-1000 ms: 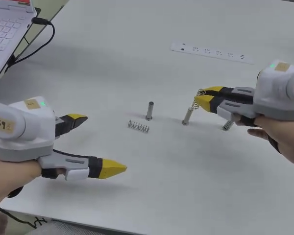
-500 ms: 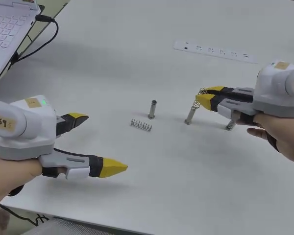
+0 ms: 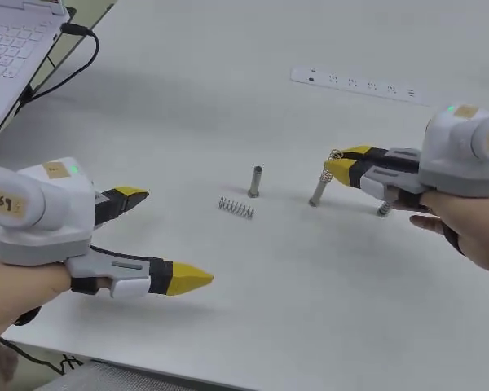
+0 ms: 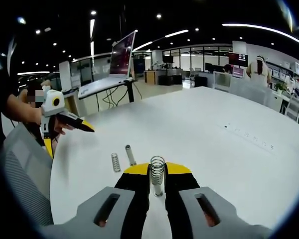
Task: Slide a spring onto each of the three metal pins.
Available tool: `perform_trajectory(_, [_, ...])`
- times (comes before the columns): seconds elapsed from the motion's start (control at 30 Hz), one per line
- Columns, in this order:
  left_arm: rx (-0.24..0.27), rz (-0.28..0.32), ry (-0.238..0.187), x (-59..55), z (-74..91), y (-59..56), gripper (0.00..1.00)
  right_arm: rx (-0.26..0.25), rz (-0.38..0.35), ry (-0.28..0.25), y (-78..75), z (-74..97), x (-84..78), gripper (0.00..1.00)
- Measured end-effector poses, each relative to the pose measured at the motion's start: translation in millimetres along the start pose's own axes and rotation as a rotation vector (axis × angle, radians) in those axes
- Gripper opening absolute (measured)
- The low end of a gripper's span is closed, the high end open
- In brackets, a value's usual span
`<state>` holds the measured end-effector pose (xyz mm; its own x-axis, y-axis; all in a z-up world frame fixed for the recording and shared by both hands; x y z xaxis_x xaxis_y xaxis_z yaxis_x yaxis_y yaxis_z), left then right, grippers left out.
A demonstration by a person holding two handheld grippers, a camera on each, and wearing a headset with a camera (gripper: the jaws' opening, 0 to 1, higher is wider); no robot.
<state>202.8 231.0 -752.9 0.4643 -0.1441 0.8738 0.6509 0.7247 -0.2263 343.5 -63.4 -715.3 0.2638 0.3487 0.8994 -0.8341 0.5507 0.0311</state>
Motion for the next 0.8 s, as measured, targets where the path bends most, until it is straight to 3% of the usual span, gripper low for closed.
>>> perform_trajectory(0.63, [-0.003, 0.001, 0.013, -2.3, 0.0, -0.1, 0.98, 0.005, 0.022, 0.071, 4.8, -14.2, -25.0, 0.08])
perform_trajectory(0.8, [-0.004, 0.0, 0.016, -2.3, -0.2, -1.2, 0.98, 0.009, 0.033, 0.123, 6.7, -18.6, -37.6, 0.08])
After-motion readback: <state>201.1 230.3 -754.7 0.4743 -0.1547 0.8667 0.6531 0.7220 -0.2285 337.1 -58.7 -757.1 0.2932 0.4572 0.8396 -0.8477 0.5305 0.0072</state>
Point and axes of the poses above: the centre of the closed fingertips' face, and the gripper's own axes: z roughly backward along the fingers, y roughly to its left, x roughly out of its top, the point moved 10 cm from there along z, roughly backward along the fingers, and after that the axes turned 2 degrees about -x, right-handed, at the moved point
